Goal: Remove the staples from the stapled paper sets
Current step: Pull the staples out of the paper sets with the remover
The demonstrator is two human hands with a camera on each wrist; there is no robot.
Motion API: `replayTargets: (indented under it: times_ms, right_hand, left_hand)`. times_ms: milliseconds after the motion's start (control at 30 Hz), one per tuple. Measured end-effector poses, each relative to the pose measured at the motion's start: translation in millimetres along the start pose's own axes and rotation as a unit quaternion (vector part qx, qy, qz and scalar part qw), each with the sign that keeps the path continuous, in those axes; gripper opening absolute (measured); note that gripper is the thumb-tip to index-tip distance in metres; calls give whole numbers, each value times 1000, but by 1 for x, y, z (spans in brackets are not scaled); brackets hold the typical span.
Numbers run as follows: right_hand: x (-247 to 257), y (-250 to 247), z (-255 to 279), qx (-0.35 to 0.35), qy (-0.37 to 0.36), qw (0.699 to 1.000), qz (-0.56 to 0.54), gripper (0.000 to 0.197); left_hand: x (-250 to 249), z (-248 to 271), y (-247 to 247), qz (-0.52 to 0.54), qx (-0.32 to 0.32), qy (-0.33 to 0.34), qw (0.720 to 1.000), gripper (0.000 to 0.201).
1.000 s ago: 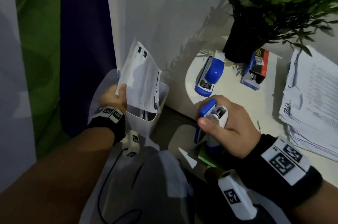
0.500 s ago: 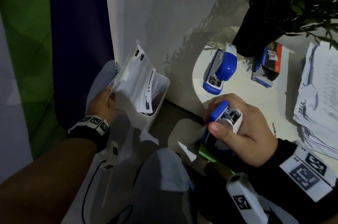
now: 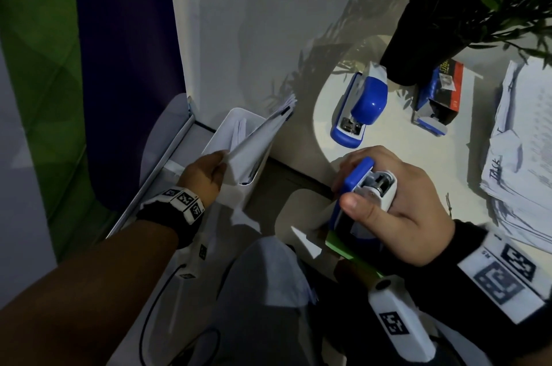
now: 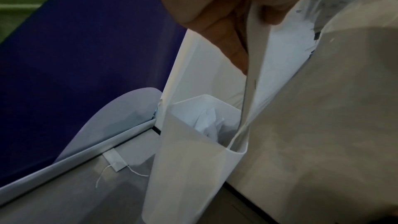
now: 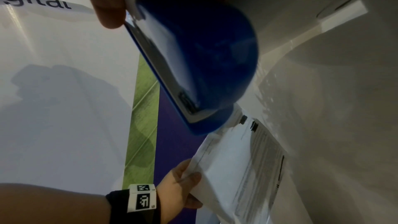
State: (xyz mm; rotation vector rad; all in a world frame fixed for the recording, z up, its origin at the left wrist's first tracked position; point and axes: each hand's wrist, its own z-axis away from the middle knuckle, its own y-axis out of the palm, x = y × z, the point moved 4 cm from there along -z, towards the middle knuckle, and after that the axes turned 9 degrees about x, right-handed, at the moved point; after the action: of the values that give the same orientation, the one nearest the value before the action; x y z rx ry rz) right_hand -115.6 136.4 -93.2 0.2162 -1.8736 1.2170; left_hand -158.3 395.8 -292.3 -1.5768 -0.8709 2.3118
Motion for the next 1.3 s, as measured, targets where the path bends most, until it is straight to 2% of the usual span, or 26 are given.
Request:
replayTargets:
  times_ms: [100, 200, 333, 567, 700, 767, 967, 1100, 1167, 1300]
  right_hand:
    - [0, 0, 0, 2, 0, 1000, 9, 35]
    - [-1, 0, -1, 2, -7, 1000, 15, 33]
    - [-1, 0, 0, 3, -13, 1000, 15, 32]
    - [-1, 0, -1, 5, -12, 1000, 15, 37]
    - [0, 0, -1, 3, -19, 1000, 7, 35]
    - [0, 0, -1, 3, -21, 1000, 6, 34]
    - [0, 0, -1, 3, -20, 1000, 7, 33]
    - [0, 0, -1, 5, -24, 1000, 2, 32]
    - [0, 0, -1, 5, -23, 1000, 3, 32]
    - [0, 0, 0, 3, -23, 1000, 4, 34]
  left_hand:
    - [6, -5, 1, -95, 30, -44, 994, 37]
    - [9, -14, -5, -175, 69, -101, 977, 38]
    - [-9, -27, -18, -292, 51, -126, 947, 31]
    - [-47, -30, -57, -390, 30, -144, 909, 25]
    - [-51, -33, -65, -399, 25, -160, 903, 25]
    - [-44, -37, -60, -405, 42, -148, 901, 26]
    - [-31, -44, -52, -317, 38, -70, 945, 22]
    - [-33, -39, -49, -257, 37, -2, 966, 33]
    - [-27, -31, -45, -202, 32, 2, 979, 36]
    - [-11, -8, -33, -50, 39, -31, 998, 33]
